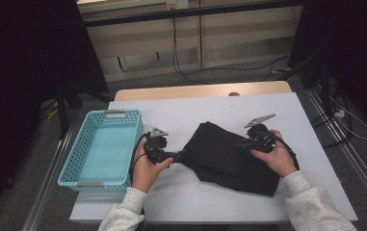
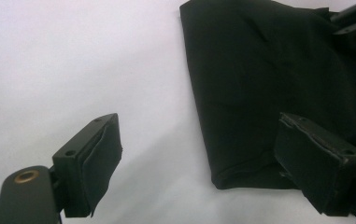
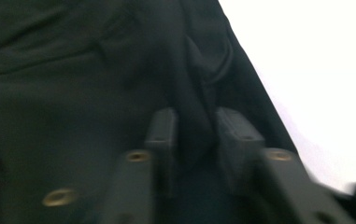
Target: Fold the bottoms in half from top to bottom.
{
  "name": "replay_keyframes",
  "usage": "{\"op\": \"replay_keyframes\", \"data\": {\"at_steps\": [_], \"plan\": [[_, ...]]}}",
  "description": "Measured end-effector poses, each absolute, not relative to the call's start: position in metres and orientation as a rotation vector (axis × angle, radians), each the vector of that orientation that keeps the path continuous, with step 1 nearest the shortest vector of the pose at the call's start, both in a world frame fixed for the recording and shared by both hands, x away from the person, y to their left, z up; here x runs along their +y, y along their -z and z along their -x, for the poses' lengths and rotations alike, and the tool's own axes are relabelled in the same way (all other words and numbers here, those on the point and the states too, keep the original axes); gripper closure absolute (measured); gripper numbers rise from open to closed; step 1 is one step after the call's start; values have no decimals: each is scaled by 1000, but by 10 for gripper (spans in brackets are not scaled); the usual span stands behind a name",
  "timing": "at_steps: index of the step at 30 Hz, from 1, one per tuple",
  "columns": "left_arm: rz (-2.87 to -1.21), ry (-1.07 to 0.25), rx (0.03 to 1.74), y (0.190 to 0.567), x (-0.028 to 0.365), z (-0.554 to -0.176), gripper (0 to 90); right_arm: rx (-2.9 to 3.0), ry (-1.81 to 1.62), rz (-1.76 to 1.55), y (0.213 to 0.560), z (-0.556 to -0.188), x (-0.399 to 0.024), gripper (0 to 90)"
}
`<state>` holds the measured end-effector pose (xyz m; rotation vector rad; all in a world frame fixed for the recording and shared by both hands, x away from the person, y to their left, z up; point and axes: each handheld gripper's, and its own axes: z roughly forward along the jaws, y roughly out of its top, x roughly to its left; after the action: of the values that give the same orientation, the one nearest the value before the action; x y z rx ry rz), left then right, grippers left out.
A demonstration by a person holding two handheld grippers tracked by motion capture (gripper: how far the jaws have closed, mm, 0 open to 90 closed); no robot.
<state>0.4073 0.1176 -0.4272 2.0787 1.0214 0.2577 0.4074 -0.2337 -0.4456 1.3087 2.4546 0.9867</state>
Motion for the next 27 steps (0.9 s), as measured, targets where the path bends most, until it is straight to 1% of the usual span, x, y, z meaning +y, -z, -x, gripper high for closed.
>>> {"op": "replay_keyframes", "data": {"at_steps": [1, 2, 11, 15, 20, 27], "plan": [[-2078, -259, 1022, 427, 118, -407, 154, 2460, -982, -1304, 446, -408, -233, 824], [-2077, -261, 1023, 427, 118, -407, 154, 2471, -987, -1302, 446, -408, -233, 868], [-2067, -269, 1024, 425, 120, -407, 156, 2456, -1038, -1265, 424, -405, -230, 870], [-2064, -268, 1025, 426, 120, -406, 156, 2444, -1033, -1278, 425, -406, -233, 858], [-2064, -266, 1024, 426, 119, -407, 156, 2441, -1037, -1289, 424, -405, -236, 893], [-2069, -264, 1024, 426, 120, -407, 156, 2393, -1155, -1248, 416, -412, -230, 894]]}}
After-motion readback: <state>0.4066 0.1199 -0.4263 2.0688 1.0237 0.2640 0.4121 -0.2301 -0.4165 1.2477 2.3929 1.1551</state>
